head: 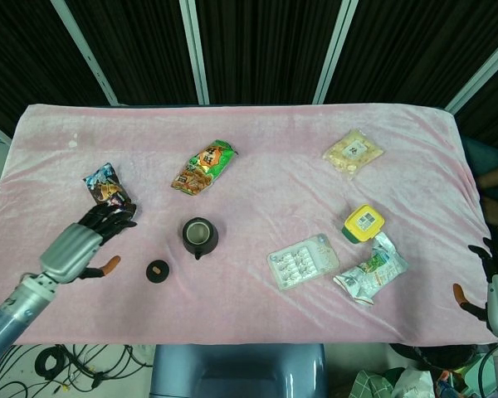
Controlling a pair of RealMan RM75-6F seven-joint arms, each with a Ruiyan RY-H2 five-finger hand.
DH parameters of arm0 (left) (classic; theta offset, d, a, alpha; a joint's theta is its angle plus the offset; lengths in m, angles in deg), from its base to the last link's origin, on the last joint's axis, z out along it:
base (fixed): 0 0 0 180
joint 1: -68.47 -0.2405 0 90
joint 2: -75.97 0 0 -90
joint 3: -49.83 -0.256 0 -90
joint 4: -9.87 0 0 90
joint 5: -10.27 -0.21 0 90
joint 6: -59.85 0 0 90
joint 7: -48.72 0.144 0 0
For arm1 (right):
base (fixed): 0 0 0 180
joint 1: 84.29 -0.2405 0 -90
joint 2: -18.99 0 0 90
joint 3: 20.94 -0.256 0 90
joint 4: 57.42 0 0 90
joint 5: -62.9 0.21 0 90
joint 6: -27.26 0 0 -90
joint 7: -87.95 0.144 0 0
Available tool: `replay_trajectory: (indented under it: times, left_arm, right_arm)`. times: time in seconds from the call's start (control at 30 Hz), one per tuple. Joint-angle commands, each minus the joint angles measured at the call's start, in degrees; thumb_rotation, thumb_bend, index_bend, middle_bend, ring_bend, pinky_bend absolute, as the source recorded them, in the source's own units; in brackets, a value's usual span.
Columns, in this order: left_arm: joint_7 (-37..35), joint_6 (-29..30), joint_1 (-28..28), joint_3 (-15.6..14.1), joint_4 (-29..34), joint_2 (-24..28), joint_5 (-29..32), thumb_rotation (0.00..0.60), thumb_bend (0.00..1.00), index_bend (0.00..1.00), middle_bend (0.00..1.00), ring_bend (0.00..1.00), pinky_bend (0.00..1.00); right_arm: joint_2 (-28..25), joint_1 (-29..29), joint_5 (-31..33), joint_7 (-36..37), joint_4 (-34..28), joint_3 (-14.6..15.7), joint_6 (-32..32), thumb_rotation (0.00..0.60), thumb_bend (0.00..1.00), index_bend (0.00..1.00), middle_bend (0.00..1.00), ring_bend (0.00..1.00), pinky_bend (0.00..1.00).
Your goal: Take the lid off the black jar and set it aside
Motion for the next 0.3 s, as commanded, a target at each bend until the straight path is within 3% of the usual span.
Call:
replay_trajectory:
  times: [0.03, 0.17, 0.3]
  left_arm:
    - [3.7, 7.4, -6.7, -3.8, 4.2, 6.7, -3.6, 0.6, 0.38, 0.14, 0.08, 0.0, 0.0]
    - [5.5, 10.8, -11.0, -6.3, 6.1, 9.2, -3.6, 0.6, 0.38, 0.15, 0.08, 0.0, 0.0]
    - [8.9, 17.2, -15.1, -6.0, 6.2, 8.7, -3.2, 0.6, 0.38, 0.17, 0.08, 0.0, 0.0]
  right_arm:
    - [0.0, -0.1, -0.4, -0.3, 0.1, 0.2, -0.1, 0.6, 0.24, 0.21, 0.08, 0.13, 0.21]
    - [0.2, -0.3, -2.0, -0.6, 0.4, 0.6, -0.1, 0.6, 0.24, 0.21, 0.08, 0.13, 0.21]
    - [0.4, -0.4, -3.2, -0.5, 0.7, 0.9, -0.5, 0.6, 0.24, 0.2, 0.08, 0.13, 0.21]
